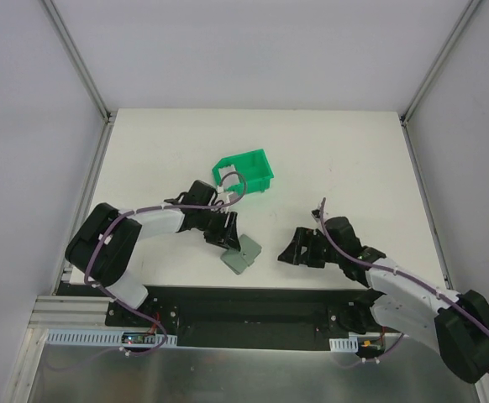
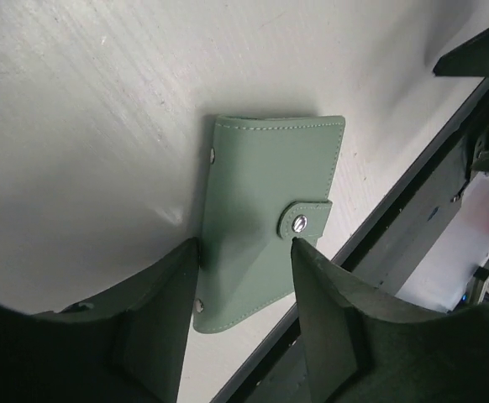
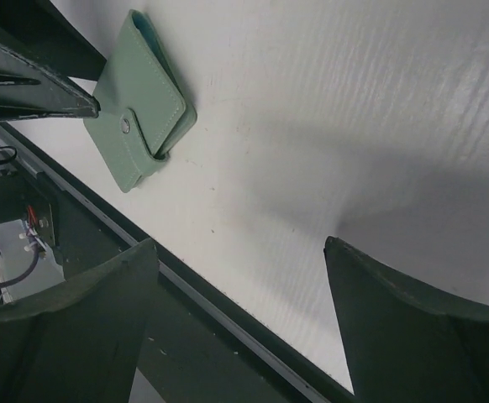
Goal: Put the credit cards into the card holder
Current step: Move the card holder to the center of the board.
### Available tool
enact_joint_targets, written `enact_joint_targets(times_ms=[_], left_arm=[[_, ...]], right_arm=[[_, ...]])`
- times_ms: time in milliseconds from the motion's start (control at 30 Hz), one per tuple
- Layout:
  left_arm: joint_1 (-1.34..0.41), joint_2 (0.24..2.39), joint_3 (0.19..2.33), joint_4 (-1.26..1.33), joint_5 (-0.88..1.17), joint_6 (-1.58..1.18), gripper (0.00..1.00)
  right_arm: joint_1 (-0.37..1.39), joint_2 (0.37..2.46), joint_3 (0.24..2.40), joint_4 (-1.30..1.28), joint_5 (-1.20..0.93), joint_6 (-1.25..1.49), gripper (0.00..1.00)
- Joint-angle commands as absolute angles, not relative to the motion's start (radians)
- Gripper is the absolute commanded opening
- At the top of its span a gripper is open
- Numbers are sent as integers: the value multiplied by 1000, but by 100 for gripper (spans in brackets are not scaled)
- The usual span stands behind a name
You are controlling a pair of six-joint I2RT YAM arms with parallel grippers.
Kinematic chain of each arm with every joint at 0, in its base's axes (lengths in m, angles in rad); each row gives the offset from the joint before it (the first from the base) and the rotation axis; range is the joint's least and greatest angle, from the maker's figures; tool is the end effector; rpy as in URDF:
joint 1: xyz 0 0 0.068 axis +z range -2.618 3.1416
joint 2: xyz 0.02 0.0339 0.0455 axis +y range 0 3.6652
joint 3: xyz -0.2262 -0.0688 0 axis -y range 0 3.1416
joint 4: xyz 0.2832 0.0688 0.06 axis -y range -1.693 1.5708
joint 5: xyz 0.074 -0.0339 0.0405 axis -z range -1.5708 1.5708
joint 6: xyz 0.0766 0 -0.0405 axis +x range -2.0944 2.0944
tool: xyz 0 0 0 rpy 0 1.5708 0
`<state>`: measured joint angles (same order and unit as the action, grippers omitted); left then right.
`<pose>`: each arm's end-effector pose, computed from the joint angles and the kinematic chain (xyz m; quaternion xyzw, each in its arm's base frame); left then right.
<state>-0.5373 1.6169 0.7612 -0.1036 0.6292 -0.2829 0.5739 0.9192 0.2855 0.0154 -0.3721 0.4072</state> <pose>0.2686 -0.2125 0.0537 0.2074 0.8877 -0.3847 0.1448 0.2074 0.1673 0.0898 -0.1572 0.8633 0.3573 0.3200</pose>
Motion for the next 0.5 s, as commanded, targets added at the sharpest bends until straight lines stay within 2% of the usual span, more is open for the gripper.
enact_joint_targets(times_ms=[0, 67, 233, 333, 400, 467], left_arm=[[-546, 1583, 652, 100, 591, -403, 50], [-546, 1575, 620, 168, 606, -432, 58], [-546, 1580, 549, 280, 633, -465, 71], [-546, 1571, 490, 365, 640, -512, 89], [-546, 1563, 459, 405, 632, -534, 81], [-548, 1545, 440, 423, 626, -545, 83]], right_arm=[[664, 1018, 284, 239, -262, 567, 81], [702, 1092, 299, 297, -247, 595, 75], [787, 1279, 371, 397, -236, 658, 69], [819, 1354, 383, 460, -218, 707, 65], [834, 1387, 379, 492, -200, 739, 62], [850, 1397, 376, 502, -172, 755, 61]])
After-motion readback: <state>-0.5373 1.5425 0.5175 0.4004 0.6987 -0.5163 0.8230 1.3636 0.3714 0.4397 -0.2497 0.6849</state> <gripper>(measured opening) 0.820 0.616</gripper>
